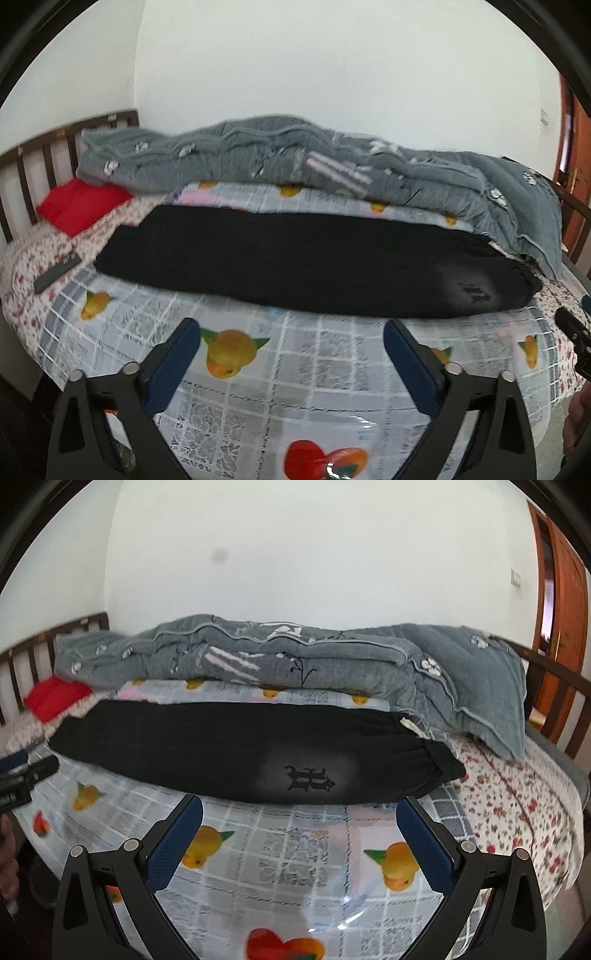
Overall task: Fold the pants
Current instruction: 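Grasp the trouser waistband with the left gripper while the right gripper grasps it too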
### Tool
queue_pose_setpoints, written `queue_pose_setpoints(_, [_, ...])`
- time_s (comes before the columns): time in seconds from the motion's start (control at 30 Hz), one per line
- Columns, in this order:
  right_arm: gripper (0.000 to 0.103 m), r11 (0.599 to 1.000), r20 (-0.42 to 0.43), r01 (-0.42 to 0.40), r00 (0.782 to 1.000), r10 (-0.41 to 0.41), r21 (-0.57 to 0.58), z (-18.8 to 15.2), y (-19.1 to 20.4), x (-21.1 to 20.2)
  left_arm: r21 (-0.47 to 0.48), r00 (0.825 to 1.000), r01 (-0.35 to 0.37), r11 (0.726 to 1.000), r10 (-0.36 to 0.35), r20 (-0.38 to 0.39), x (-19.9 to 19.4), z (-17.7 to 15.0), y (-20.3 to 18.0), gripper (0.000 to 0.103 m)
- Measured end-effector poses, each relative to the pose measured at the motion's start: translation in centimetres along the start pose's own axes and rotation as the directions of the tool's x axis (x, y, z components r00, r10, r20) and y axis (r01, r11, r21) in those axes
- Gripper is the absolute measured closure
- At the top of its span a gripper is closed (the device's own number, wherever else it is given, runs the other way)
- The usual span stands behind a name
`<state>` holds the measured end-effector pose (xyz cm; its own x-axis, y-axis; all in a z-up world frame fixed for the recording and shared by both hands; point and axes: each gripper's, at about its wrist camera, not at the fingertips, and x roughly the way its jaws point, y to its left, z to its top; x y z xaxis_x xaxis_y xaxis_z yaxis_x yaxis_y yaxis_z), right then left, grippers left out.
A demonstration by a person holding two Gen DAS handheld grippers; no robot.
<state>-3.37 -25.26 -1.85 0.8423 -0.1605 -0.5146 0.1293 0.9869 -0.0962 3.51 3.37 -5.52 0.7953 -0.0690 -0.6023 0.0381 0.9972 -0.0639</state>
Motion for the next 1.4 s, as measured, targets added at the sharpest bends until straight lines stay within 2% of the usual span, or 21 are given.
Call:
queue_pose_setpoints(0.07, [0.0,0.999,-0.009,0.049,0.999,-0.049,-0.022,-0.9,0.0,1.3,-0.017,1.0,-0.009,1.0,0.009,-0.026,1.7,-0.5,1.4,0.008])
queue_pose_setpoints(0.13, [0.002,0.999,-0.041,0.04,0.998,-0.041,-0.025,-1.8,-0.4,2.9,-0.044,0.999,-0.012,0.999,0.01,-0.042,3.3,-1.3,3.3,0.008])
queue_pose_setpoints(0.27, [0.017,0.998,-0.125,0.048,0.991,-0.043,0.035,-3.9,-2.8,6.6,-0.066,0.995,0.004,0.998,-0.01,-0.098,6.6,-2.7,6.9,0.012])
queue_pose_setpoints(0.3, [0.021,0.997,-0.146,0.05,0.989,-0.04,0.066,-4.3,-3.6,7.4,-0.079,0.994,0.017,0.997,-0.026,-0.103,7.1,-3.0,7.8,0.019])
queue_pose_setpoints(0.33, [0.03,0.993,-0.17,0.05,0.985,-0.031,0.104,-4.5,-4.4,8.2,-0.097,0.994,0.026,0.995,-0.035,-0.1,7.7,-3.3,8.8,0.022])
queue_pose_setpoints(0.43, [0.041,0.97,-0.231,0.012,0.972,0.045,0.241,-5.1,-7.3,11.1,-0.171,0.994,0.028,0.985,-0.046,-0.102,9.6,-3.6,11.7,0.023])
queue_pose_setpoints(0.57, [0.042,0.939,-0.22,-0.023,0.97,0.104,0.342,-5.0,-9.5,13.1,-0.289,0.992,0.062,0.955,-0.091,-0.089,11.8,-3.1,15.1,0.023])
queue_pose_setpoints(0.63, [0.042,0.918,-0.231,-0.042,0.962,0.143,0.394,-4.9,-10.3,14.7,-0.334,0.988,0.098,0.937,-0.131,-0.078,12.8,-2.6,16.3,0.023])
queue_pose_setpoints(0.7, [0.042,0.893,-0.242,-0.056,0.953,0.18,0.447,-5.0,-11.0,16.3,-0.385,0.98,0.139,0.912,-0.182,-0.076,14.1,-1.8,17.3,0.023])
queue_pose_setpoints(0.77, [0.042,0.883,-0.235,-0.061,0.953,0.19,0.465,-4.6,-11.0,17.4,-0.444,0.973,0.17,0.88,-0.222,-0.068,15.7,-1.1,18.4,0.023])
queue_pose_setpoints(0.87, [0.042,0.88,-0.224,-0.066,0.956,0.191,0.47,-4.0,-10.9,18.7,-0.533,0.973,0.163,0.831,-0.225,-0.054,17.5,-0.1,19.9,0.026])
queue_pose_setpoints(0.93, [0.042,0.875,-0.229,-0.064,0.953,0.196,0.479,-3.5,-10.8,19.9,-0.574,0.979,0.121,0.81,-0.192,-0.065,18.6,0.5,20.6,0.035])
queue_pose_setpoints(0.97, [0.047,0.878,-0.238,-0.055,0.953,0.189,0.475,-3.3,-10.6,20.3,-0.586,0.982,0.097,0.804,-0.173,-0.075,18.9,0.7,20.8,0.048])
queue_pose_setpoints(1.0, [0.058,0.888,-0.249,-0.036,0.954,0.167,0.459,-3.1,-10.4,20.6,-0.601,0.985,0.053,0.798,-0.142,-0.101,19.4,0.9,21.1,0.074])
queue_pose_setpoints(1.03, [0.081,0.894,-0.258,-0.028,0.953,0.159,0.448,-2.8,-10.3,20.7,-0.606,0.984,0.006,0.795,-0.113,-0.139,19.8,1.0,21.3,0.09])
queue_pose_setpoints(1.07, [0.084,0.895,-0.253,-0.027,0.955,0.154,0.445,-2.5,-10.2,20.5,-0.607,0.981,-0.004,0.795,-0.114,-0.156,19.9,1.1,21.6,0.096])
queue_pose_setpoints(1.1, [0.085,0.898,-0.239,-0.028,0.96,0.147,0.44,-2.0,-10.2,19.9,-0.605,0.985,0.045,0.795,-0.134,-0.104,19.3,1.3,21.8,0.097])
queue_pose_setpoints(1.17, [0.087,0.905,-0.159,-0.058,0.978,0.136,0.421,-0.4,-10.2,18.2,-0.5,0.995,0.094,0.861,-0.097,0.02,16.5,3.0,20.9,0.097])
queue_pose_setpoints(1.23, [0.087,0.911,-0.1,-0.09,0.985,0.142,0.403,1.5,-10.1,17.3,-0.427,0.995,0.094,0.899,-0.067,0.077,15.2,5.2,19.5,0.097])
queue_pose_setpoints(1.4, [0.088,0.92,-0.062,-0.096,0.99,0.129,0.38,6.5,-9.7,20.4,-0.357,0.993,0.054,0.932,-0.011,0.121,17.4,11.0,17.4,0.096])
